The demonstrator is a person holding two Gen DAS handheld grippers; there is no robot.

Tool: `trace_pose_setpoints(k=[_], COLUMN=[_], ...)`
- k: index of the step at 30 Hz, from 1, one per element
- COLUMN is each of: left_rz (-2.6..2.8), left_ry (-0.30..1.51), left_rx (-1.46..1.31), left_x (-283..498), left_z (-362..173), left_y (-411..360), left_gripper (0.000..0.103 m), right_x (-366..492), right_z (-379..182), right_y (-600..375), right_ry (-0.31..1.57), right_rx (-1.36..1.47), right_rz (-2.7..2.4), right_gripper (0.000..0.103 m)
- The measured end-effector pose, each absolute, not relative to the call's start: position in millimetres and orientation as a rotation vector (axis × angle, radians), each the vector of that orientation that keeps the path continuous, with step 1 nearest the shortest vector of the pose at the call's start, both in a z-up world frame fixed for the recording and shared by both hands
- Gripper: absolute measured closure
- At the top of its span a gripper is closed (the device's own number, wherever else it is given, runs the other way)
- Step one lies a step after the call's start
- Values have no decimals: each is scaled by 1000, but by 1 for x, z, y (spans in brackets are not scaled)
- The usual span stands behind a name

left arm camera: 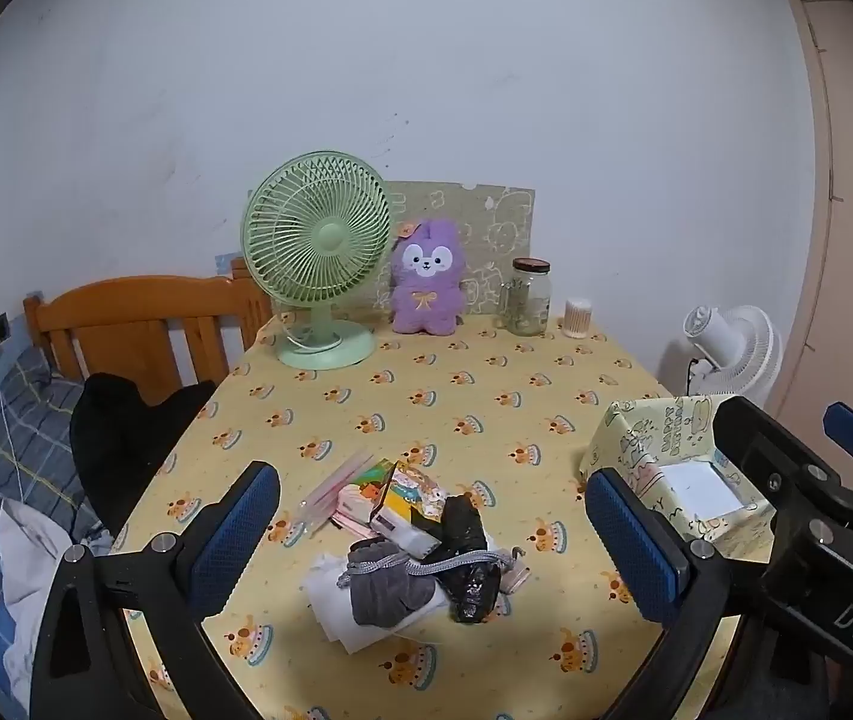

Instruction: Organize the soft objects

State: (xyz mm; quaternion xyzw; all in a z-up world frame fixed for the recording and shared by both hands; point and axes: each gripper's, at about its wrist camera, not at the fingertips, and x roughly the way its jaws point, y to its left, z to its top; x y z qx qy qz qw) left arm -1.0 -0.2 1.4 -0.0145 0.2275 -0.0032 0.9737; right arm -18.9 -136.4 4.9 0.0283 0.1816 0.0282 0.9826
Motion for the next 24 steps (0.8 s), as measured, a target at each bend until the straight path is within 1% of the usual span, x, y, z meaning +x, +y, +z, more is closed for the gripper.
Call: trace_pose_setpoints(k=[4,6,11,24], left_rz=[12,12,25,29], left_ry=[451,467,477,461], left_rx=[-44,-39,-25,-9], left_x=[-8,-5,0,-3], left_z=[2,0,-2,-3], left_y=[10,5,3,-1], left_gripper=[0,0,0,0], right_x=[-22,-19,-17,-18], right_z=[8,2,1,-1], right_y=[-138,-142,-136,-139], right_ry=[352,375,366,368], right_rx=[50,71,57,68], right_rz=[73,73,68,58], right_gripper=[1,1,1,1])
